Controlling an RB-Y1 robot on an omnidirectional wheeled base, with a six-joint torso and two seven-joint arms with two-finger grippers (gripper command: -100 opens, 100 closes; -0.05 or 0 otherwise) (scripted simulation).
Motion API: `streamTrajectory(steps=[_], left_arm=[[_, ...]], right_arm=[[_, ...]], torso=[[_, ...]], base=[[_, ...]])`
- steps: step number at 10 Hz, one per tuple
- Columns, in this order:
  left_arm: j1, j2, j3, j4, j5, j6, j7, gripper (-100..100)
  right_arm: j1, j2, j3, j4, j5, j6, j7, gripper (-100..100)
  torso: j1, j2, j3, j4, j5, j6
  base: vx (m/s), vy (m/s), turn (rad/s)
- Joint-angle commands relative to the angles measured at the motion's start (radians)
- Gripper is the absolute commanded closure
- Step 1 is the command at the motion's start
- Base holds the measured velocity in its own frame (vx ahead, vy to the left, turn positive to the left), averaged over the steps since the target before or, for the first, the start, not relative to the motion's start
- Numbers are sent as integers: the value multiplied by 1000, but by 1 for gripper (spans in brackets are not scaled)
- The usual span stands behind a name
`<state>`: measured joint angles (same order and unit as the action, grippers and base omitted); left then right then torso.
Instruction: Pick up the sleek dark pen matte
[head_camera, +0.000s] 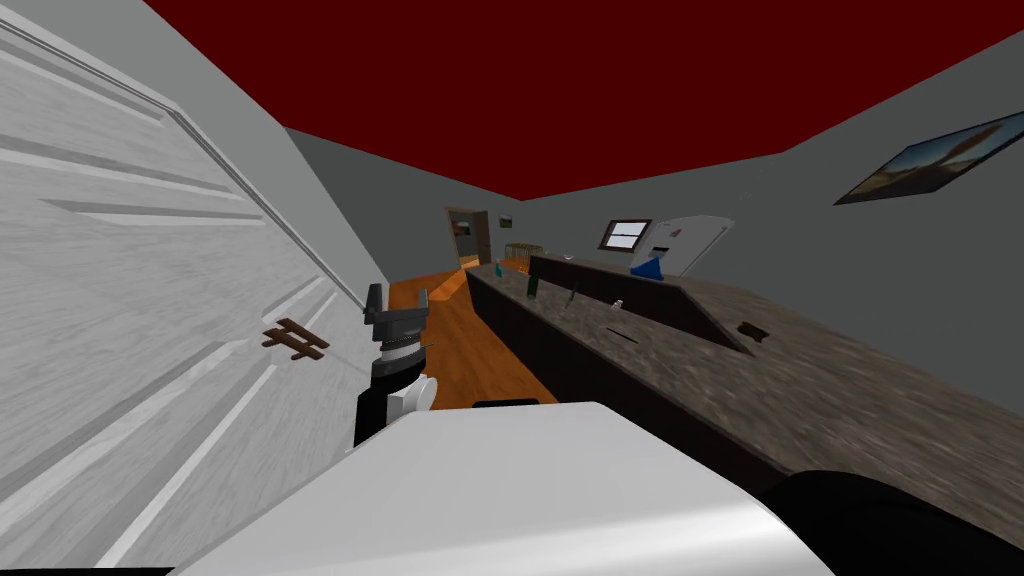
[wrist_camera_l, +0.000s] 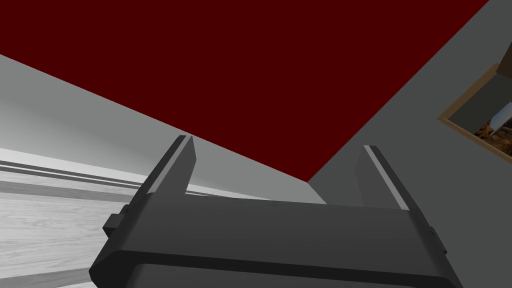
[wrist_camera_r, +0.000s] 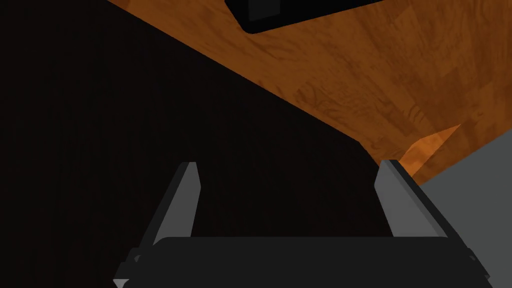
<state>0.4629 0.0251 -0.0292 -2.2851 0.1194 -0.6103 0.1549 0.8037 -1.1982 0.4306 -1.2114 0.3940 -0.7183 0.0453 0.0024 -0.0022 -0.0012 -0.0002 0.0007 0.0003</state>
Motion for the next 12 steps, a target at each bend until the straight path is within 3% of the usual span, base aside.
streamTrajectory(steps=[1,4,7,8,9,12], left_arm=[[0,0,0,0,0,0,0,0],[0,0,0,0,0,0,0,0],[0,0,0,0,0,0,0,0],[0,0,0,0,0,0,0,0],[0,0,0,0,0,0,0,0],[0,0,0,0,0,0,0,0]], right_arm=[[1,-44,28,50,23,-10,16,-100],[14,-120,71,169,60,-31,53,-100],[20,-192,110,251,90,-49,91,-100],[20,-193,110,259,90,-49,91,-100],[20,-221,128,299,103,-57,110,-100],[18,-246,144,331,115,-64,128,-100]], torso=[[0,0,0,0,0,0],[3,-4,-2,-1,1,0],[1,-6,-4,-2,1,0],[2,-5,-3,-1,0,-1],[1,-3,-2,-1,0,0],[0,-6,-3,-1,0,-1]], base=[[42,65,120],[98,80,137],[129,66,127],[73,41,66],[97,24,146],[112,20,91]])
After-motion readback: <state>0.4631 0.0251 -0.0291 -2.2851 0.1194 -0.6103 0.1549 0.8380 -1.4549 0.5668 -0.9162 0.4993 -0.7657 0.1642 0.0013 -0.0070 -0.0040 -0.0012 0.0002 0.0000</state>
